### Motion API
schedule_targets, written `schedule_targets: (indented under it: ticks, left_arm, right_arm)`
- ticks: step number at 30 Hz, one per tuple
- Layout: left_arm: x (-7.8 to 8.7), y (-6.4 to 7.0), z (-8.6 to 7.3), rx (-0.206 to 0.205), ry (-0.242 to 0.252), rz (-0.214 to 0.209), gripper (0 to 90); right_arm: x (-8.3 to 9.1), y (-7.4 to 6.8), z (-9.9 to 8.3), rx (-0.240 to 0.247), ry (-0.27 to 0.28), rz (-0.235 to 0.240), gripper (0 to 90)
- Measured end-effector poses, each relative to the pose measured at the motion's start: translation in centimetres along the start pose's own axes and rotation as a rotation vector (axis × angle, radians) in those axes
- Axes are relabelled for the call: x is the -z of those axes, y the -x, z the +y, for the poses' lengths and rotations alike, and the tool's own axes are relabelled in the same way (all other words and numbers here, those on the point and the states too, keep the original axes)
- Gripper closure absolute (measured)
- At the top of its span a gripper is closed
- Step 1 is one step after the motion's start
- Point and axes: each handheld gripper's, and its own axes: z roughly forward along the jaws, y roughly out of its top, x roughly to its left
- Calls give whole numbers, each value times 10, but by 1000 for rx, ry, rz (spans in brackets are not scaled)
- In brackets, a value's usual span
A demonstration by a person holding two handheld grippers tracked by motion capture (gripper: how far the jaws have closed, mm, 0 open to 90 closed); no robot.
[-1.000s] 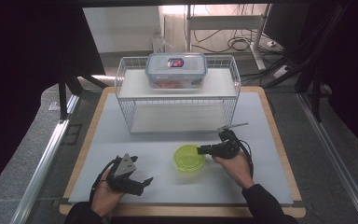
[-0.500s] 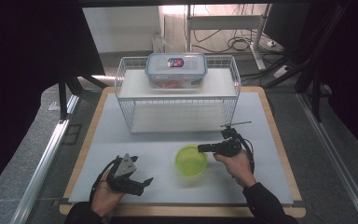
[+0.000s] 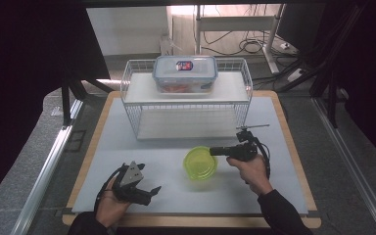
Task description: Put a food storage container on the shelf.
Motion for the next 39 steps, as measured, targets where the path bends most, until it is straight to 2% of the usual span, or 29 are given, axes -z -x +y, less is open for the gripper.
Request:
schedule_targets:
  ticks: [11,27,39]
  left_arm:
    - [1,0,0,-1,4,3,60]
    - [1,0,0,1,5,2,60]
    - [0,-1,0,-3,3,2,60]
  right_arm:
    - [15,-16,18,7,47,37,839]
    - [41,-48,59,33,115,80,839]
    - [51,-56,80,21,146,102,839]
